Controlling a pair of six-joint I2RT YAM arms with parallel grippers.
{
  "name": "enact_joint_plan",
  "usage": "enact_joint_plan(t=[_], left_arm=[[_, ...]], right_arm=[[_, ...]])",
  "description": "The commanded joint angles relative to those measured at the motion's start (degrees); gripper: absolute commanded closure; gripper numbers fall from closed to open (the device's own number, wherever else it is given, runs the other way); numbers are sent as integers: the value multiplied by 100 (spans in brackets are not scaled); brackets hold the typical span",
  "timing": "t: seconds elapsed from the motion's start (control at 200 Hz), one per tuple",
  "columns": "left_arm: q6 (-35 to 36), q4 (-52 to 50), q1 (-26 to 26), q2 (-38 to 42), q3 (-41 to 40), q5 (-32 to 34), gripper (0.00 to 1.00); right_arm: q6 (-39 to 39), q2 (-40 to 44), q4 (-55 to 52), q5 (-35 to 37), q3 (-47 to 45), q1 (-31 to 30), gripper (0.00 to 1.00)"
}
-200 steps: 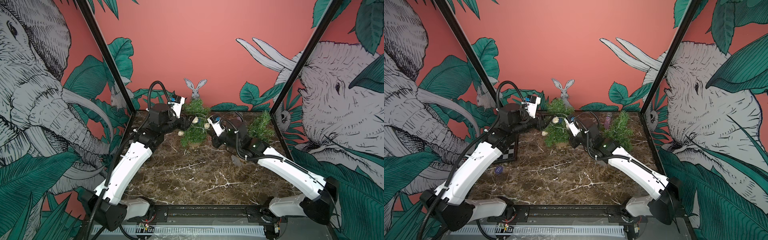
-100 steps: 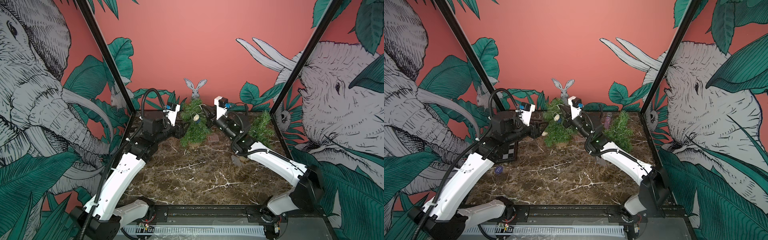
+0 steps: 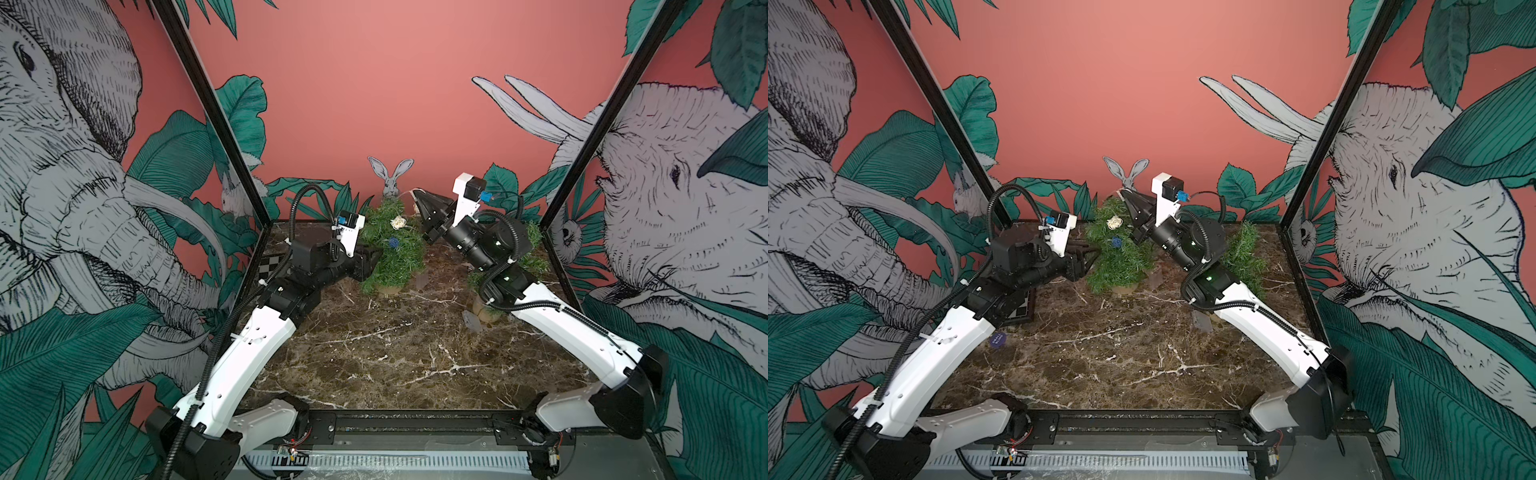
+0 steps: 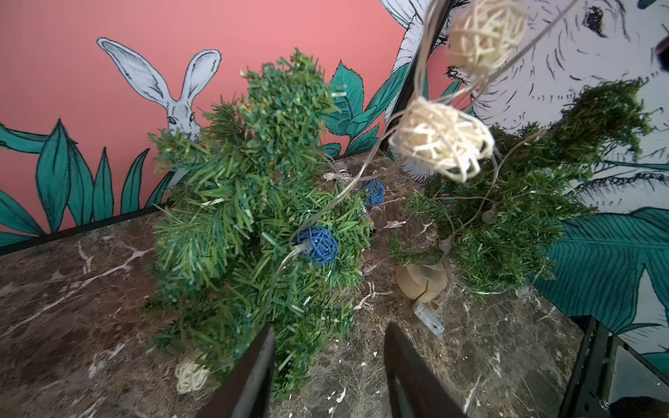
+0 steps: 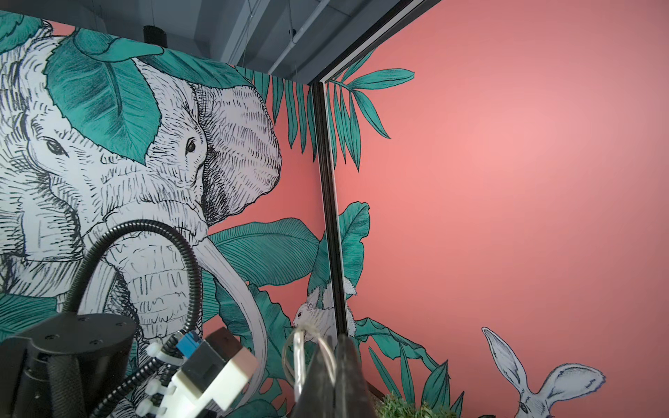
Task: Wrap string light around the christmas tree
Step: Wrap the light string around the Christmas tree.
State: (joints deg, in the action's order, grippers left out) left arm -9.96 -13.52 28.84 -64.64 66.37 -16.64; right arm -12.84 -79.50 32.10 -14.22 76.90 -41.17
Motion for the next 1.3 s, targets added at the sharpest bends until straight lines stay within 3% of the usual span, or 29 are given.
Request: enact_joint_plan(t=[0.0, 0.345, 0.515, 0.775, 0.925, 1.06, 1.29], left_arm=[[173, 1067, 103, -113, -55, -107, 50], [-48, 1655, 314, -726, 640, -392, 34], [0, 1403, 350, -982, 1081, -435, 38], [216, 320, 350, -302, 769, -66, 53], [137, 310, 769, 186, 42, 260, 46], [275, 662, 1091, 257, -94, 471, 38], [863, 1247, 1286, -318, 354, 645, 43]], right_arm=[[167, 237, -224, -144, 50, 26, 100], [120, 342, -358, -190, -97, 122, 100], [50, 290, -319, -202, -132, 163, 100], [-283, 191, -730, -25, -131, 258, 100], [-794, 140, -1066, -28, -132, 250, 100], [-1224, 305, -1083, 20, -491, 194, 100], [-1687, 359, -1162, -104, -510, -133, 100]])
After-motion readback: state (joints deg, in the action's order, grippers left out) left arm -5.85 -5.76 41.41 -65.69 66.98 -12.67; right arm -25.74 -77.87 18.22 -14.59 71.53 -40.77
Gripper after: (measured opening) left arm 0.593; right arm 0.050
